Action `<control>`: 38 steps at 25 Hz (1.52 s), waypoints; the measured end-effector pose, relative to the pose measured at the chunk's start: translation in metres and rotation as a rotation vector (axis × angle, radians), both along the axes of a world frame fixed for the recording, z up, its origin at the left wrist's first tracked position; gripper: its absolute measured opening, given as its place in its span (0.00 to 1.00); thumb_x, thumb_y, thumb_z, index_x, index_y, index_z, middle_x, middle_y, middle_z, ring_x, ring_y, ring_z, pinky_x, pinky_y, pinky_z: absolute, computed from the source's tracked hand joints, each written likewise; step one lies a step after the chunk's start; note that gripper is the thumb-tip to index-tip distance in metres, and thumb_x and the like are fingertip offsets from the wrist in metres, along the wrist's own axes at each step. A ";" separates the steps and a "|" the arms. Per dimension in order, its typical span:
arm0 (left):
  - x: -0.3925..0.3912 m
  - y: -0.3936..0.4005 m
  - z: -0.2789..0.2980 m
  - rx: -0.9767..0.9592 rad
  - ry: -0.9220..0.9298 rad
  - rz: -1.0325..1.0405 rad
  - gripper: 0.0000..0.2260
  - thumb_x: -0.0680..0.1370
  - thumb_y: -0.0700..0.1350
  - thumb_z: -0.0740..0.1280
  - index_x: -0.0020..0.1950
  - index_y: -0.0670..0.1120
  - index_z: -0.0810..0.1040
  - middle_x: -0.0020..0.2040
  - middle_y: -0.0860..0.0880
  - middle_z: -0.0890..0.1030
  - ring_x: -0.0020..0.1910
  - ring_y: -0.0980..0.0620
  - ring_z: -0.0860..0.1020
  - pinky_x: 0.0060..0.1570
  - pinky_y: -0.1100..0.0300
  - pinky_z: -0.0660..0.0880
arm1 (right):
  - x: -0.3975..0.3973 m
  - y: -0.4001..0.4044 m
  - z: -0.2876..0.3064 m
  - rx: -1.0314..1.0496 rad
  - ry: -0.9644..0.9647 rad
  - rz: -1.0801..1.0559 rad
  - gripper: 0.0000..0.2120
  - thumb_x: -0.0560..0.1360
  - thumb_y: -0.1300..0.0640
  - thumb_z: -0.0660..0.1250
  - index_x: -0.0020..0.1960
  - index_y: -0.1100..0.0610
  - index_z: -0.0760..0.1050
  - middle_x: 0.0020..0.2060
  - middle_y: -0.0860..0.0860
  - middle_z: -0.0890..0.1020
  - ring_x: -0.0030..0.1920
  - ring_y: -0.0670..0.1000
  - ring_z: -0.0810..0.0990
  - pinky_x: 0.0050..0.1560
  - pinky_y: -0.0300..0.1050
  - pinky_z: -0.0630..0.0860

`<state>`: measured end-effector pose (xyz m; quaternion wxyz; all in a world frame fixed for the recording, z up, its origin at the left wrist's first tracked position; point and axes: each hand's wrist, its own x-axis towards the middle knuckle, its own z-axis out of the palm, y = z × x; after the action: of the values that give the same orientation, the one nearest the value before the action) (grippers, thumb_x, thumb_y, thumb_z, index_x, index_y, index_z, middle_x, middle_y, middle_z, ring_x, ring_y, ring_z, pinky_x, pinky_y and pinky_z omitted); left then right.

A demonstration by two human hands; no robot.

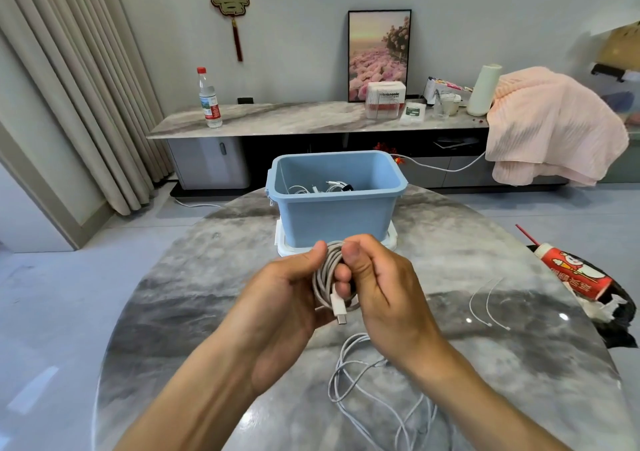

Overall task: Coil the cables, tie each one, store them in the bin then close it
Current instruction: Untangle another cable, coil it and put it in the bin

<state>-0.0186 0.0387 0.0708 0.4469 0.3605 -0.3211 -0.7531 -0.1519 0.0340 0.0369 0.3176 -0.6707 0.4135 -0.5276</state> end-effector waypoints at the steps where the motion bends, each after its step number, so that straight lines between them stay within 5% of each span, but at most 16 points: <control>1: -0.001 0.000 0.000 0.013 -0.021 0.032 0.10 0.75 0.46 0.64 0.42 0.42 0.82 0.33 0.46 0.77 0.30 0.52 0.75 0.47 0.54 0.72 | 0.003 0.002 -0.002 0.008 -0.025 -0.016 0.15 0.82 0.50 0.56 0.41 0.54 0.71 0.31 0.40 0.77 0.31 0.43 0.78 0.35 0.34 0.72; 9: -0.008 0.005 -0.007 0.039 -0.014 0.226 0.07 0.78 0.46 0.67 0.46 0.42 0.76 0.30 0.48 0.72 0.27 0.54 0.70 0.33 0.60 0.74 | 0.018 0.004 -0.015 -0.057 -0.022 -0.165 0.14 0.81 0.44 0.58 0.44 0.51 0.74 0.32 0.41 0.79 0.34 0.49 0.80 0.35 0.51 0.77; 14: -0.010 0.010 -0.009 -0.140 -0.148 0.269 0.10 0.78 0.47 0.67 0.49 0.40 0.78 0.39 0.45 0.81 0.39 0.50 0.78 0.44 0.55 0.75 | 0.017 0.003 -0.019 -0.184 0.069 -0.286 0.15 0.80 0.44 0.57 0.47 0.53 0.75 0.36 0.42 0.80 0.37 0.46 0.79 0.36 0.41 0.73; 18: -0.006 0.011 -0.007 -0.204 -0.301 0.124 0.10 0.77 0.51 0.66 0.46 0.45 0.80 0.37 0.51 0.80 0.33 0.55 0.71 0.35 0.60 0.66 | 0.007 0.000 -0.015 -0.078 -0.081 -0.289 0.17 0.80 0.41 0.57 0.45 0.53 0.75 0.35 0.43 0.81 0.36 0.44 0.80 0.37 0.43 0.76; 21: 0.004 0.008 -0.003 -0.016 -0.039 -0.103 0.05 0.73 0.48 0.72 0.45 0.47 0.81 0.38 0.51 0.77 0.26 0.55 0.61 0.30 0.61 0.53 | 0.001 0.001 -0.009 -0.077 -0.128 -0.266 0.17 0.79 0.42 0.57 0.42 0.53 0.74 0.30 0.42 0.77 0.31 0.41 0.74 0.33 0.35 0.69; 24: 0.003 0.013 -0.005 0.012 0.102 -0.128 0.06 0.73 0.45 0.69 0.43 0.43 0.82 0.41 0.47 0.79 0.21 0.58 0.62 0.21 0.67 0.52 | 0.001 0.003 -0.008 -0.074 -0.139 -0.207 0.14 0.80 0.44 0.57 0.42 0.51 0.73 0.29 0.43 0.76 0.30 0.41 0.74 0.32 0.33 0.69; 32: 0.009 0.010 -0.002 -0.038 0.181 -0.312 0.08 0.79 0.46 0.66 0.50 0.42 0.79 0.40 0.48 0.75 0.22 0.56 0.70 0.19 0.68 0.67 | -0.006 0.002 -0.004 -0.039 -0.152 -0.073 0.14 0.81 0.45 0.58 0.43 0.52 0.74 0.33 0.46 0.78 0.31 0.47 0.78 0.35 0.44 0.74; 38: 0.007 0.018 -0.002 -0.119 0.158 -0.382 0.09 0.79 0.49 0.64 0.49 0.45 0.80 0.44 0.46 0.79 0.30 0.47 0.81 0.25 0.59 0.79 | -0.007 0.007 0.006 -0.021 -0.234 0.033 0.17 0.81 0.50 0.55 0.44 0.61 0.73 0.29 0.40 0.75 0.26 0.42 0.73 0.31 0.36 0.72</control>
<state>-0.0121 0.0569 0.0690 0.3402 0.2059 -0.3916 -0.8298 -0.1585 0.0412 0.0432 0.3651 -0.6144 0.3569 -0.6015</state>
